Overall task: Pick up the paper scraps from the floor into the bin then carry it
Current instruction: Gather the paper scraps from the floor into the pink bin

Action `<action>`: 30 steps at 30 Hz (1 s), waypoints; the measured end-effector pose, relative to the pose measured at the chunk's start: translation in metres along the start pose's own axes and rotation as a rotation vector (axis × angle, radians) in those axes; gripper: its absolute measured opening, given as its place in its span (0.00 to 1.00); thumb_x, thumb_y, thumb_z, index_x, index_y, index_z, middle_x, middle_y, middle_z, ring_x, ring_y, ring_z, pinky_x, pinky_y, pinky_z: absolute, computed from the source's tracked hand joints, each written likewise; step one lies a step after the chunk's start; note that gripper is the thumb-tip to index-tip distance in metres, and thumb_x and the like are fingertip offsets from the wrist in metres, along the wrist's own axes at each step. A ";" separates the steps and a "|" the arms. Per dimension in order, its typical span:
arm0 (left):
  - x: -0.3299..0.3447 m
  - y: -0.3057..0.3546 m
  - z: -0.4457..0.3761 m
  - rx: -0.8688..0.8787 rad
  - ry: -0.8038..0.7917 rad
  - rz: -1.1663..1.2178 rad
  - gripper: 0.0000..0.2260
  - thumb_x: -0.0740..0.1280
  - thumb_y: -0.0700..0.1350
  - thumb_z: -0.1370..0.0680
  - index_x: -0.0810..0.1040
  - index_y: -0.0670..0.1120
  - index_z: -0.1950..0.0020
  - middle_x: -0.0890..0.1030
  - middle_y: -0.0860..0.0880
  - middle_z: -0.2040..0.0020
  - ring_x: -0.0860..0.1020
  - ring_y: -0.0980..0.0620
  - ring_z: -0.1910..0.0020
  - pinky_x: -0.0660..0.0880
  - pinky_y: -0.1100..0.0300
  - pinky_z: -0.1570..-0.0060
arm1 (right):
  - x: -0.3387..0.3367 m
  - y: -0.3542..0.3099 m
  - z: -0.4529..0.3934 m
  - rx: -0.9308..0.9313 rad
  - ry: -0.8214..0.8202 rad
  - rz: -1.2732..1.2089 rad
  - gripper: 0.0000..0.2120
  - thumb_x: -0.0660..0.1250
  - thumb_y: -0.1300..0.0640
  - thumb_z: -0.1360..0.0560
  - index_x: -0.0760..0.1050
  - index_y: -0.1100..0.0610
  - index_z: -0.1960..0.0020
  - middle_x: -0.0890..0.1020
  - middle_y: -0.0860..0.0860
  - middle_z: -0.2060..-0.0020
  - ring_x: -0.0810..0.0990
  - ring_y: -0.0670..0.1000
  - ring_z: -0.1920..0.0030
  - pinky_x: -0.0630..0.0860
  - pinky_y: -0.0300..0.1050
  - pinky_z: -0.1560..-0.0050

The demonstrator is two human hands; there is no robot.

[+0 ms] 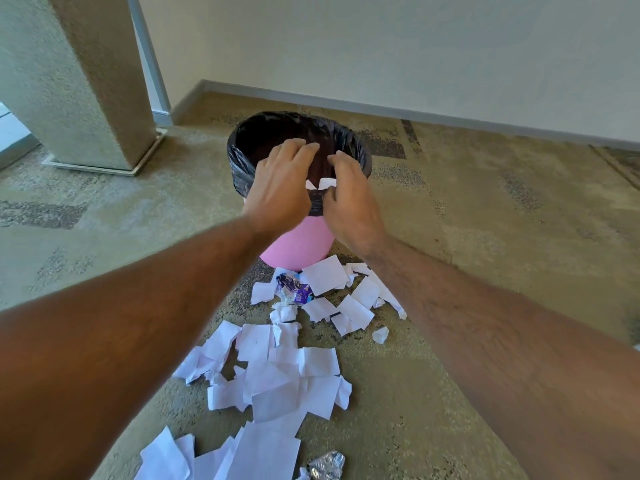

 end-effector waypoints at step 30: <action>0.113 -0.073 0.250 -0.210 -0.934 -0.341 0.70 0.75 0.76 0.47 0.36 0.55 0.19 0.40 0.43 0.18 0.38 0.41 0.19 0.49 0.32 0.26 | 0.088 0.075 0.249 0.472 -0.881 0.260 0.57 0.80 0.44 0.32 0.43 0.47 0.18 0.42 0.60 0.20 0.51 0.68 0.21 0.67 0.62 0.30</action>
Point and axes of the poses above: each hand's wrist, its own z-axis away from the middle knuckle, its own x-axis out of the palm, y = z × x, the point moved 4 cm from there along -z, towards the middle knuckle
